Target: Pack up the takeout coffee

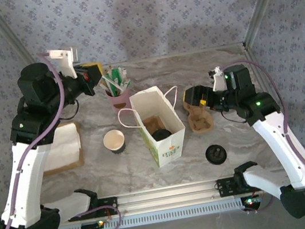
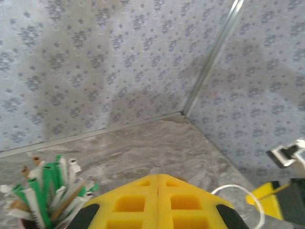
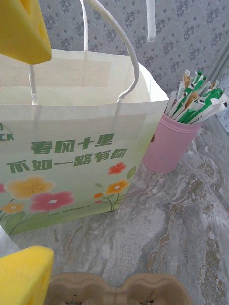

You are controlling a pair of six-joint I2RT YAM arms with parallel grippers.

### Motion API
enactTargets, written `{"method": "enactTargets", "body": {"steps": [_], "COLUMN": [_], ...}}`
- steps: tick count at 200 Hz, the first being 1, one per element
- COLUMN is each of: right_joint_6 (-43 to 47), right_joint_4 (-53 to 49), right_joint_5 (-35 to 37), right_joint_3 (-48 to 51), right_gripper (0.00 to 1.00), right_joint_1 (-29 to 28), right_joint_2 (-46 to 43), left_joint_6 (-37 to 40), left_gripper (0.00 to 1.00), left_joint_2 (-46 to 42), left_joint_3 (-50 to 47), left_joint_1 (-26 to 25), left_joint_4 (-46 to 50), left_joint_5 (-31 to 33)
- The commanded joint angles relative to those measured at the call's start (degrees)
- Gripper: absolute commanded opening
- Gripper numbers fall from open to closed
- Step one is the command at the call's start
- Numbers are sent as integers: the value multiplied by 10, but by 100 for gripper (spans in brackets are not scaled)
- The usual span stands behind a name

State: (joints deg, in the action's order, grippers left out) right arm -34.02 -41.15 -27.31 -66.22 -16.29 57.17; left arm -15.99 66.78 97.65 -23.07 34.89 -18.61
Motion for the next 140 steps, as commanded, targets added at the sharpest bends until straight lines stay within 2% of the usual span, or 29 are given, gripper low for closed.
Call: {"method": "enactTargets", "body": {"steps": [1,36,91,140], "right_joint_6": [4,2,-1,3], "right_joint_4": [-10,-11,-8,-12], "right_joint_5": [10,11,7,5], "right_joint_3": [-16,-14,-3,6], "right_gripper": [100,100,100,100], "right_joint_1": [-4,-4,-4,-1], "right_joint_2": [-8,-12,-16,-21], "left_joint_6": [-37,-60,-68,-18], "left_gripper": [0,0,0,0], "left_joint_2": [-10,-8,11,45], "left_joint_3": [22,25,19,3], "left_joint_1": [-8,-28,-72,-144], "left_joint_4": [-15,-31,-32,3], "left_joint_5": [-57,-93,-94,1]}}
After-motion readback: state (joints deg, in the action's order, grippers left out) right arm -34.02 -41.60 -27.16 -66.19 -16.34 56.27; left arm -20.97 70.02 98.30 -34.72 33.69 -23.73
